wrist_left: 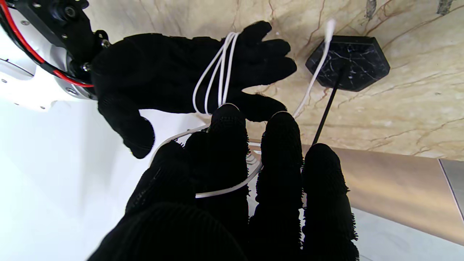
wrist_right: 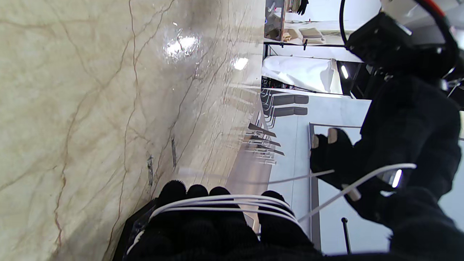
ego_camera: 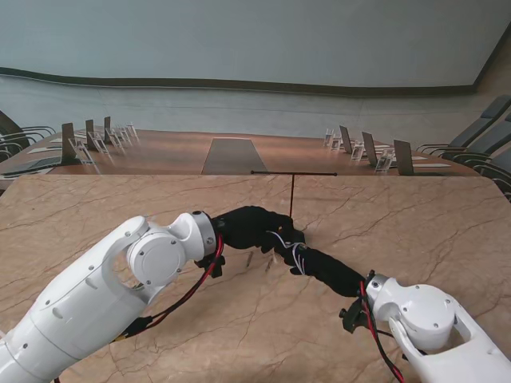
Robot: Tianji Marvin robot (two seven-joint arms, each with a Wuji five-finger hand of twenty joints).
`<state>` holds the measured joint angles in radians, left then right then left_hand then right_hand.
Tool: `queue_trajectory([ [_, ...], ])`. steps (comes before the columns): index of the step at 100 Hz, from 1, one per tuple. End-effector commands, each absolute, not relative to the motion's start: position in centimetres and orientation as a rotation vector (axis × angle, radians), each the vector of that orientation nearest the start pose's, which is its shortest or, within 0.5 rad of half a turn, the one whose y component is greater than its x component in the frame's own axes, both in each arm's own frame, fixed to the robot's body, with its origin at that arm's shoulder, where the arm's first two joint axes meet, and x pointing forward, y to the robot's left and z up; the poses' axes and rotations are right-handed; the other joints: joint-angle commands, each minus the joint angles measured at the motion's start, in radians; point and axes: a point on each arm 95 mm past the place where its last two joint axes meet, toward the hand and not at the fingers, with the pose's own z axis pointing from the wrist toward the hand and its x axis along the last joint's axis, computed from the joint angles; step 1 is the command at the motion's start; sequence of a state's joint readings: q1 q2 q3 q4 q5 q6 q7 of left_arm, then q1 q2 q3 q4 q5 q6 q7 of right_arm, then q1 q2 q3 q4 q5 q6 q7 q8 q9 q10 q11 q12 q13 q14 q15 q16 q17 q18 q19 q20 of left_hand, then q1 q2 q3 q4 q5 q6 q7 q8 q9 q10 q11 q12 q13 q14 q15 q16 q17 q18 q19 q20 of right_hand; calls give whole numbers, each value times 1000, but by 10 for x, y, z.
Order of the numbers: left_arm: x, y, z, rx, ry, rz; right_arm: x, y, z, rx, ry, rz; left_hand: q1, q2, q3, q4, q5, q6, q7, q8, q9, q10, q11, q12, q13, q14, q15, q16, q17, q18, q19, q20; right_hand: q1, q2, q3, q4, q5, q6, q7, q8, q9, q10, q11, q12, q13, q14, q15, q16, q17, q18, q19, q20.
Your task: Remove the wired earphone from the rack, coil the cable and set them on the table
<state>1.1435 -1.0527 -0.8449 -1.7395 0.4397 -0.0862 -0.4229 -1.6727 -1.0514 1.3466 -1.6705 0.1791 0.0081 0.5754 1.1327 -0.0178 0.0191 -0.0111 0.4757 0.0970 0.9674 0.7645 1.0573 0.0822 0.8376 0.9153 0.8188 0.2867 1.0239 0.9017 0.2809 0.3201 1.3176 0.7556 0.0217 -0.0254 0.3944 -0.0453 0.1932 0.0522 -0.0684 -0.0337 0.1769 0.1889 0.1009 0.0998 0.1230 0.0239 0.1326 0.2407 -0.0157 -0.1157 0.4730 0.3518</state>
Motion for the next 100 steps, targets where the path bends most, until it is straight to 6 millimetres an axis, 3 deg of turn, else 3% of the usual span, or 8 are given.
queue_trajectory([
  [1,404,-145,-212,-1159,2063,-1961,360,-9,-335,-2005,-1057,-1623,-51,64,-58,-52,1,5,36,17,5,12,31,20,1,-7,14,16,-11,-9,11,17,-50,11,-2,-46,-17,-21,-25,-14,-27,-9,-24,-16,-29,7,-15,-6,-15,30,-31,20],
  [28,393,-143,-216,-1185,2062,-1981,370,-11,-329,-2006,-1023,-1713,-65,67,-58,-50,10,11,39,26,10,16,34,22,5,-3,18,17,-9,-4,14,20,-48,11,-2,-47,-18,-41,-25,-14,-26,-16,-25,-14,-31,-4,-22,-3,-14,19,-43,30],
  [62,385,-148,-238,-1303,2046,-1959,380,-3,-319,-1929,-986,-1832,-61,57,-50,-45,0,11,31,20,0,18,27,20,-5,-3,12,16,-16,-7,9,19,-44,11,-3,-46,-18,-91,-25,-13,-41,-82,-120,-64,-49,-76,-124,-21,-44,-41,-86,64],
  [100,385,-143,-264,-1418,1964,-1904,380,4,-302,-1793,-960,-1971,19,46,-40,-35,-95,-3,9,-59,-87,20,-38,-14,-78,-15,-58,-8,-61,-32,-46,-4,-37,5,0,-41,-18,-137,-25,-13,-40,-115,-120,-64,-44,-103,-139,-25,-43,-56,-108,78],
])
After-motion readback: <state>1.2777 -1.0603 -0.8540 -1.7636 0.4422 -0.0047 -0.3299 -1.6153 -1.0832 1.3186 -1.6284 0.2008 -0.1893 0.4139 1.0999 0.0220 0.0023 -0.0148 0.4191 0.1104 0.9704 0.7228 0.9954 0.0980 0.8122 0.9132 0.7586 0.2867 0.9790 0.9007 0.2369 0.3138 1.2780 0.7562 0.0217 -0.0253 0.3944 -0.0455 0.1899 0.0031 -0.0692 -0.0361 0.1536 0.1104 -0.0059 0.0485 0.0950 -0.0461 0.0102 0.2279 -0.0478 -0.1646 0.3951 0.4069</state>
